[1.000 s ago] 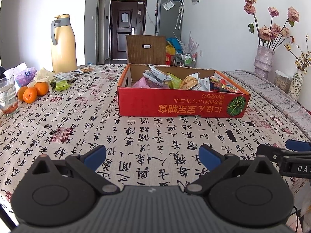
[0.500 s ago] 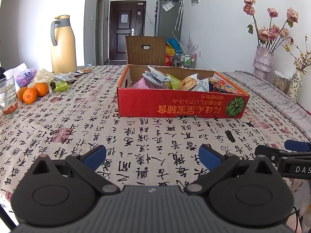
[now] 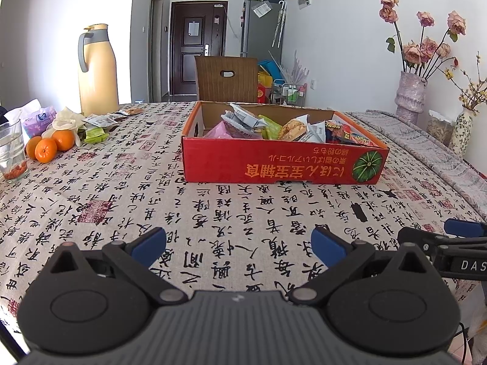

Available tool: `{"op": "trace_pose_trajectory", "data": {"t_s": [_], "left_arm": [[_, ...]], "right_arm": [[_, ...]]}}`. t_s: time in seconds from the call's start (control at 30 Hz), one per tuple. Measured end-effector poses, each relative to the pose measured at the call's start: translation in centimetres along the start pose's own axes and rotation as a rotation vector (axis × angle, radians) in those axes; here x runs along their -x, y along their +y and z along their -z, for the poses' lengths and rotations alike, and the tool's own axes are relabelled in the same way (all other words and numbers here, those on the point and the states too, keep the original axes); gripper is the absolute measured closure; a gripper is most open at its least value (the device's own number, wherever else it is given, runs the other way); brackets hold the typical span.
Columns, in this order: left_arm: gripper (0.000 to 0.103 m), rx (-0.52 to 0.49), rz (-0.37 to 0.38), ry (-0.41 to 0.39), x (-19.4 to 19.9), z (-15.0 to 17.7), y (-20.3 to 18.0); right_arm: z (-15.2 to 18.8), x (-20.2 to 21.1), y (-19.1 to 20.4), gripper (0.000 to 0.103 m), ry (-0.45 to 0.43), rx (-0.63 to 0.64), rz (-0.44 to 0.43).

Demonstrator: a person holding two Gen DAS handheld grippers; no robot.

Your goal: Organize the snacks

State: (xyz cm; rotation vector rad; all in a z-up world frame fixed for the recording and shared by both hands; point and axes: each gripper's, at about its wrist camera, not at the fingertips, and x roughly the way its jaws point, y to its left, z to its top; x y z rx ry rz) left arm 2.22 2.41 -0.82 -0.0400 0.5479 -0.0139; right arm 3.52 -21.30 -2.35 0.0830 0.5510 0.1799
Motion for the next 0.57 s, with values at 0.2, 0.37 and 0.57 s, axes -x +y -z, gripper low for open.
{"op": "trace_pose_trajectory", "data": {"t_s": [0.2,0.37,0.57], "left_arm": [[0.0,-0.002,0.001,0.0,0.05,0.04,-0.16],[0.0,-0.004,0.002,-0.001,0.08,0.08,-0.25],[0.0,-0.015,0.01,-0.008,0.2,0.23,-0.52]], "right_arm": [[0.0,-0.01,0.0,0.0,0.0,0.0,0.0],[0.0,-0.01,0.01,0.0,0.0,0.0,0.0],[0.05,-0.02,0.06,0.0,0.002,0.001,0.001]]}}
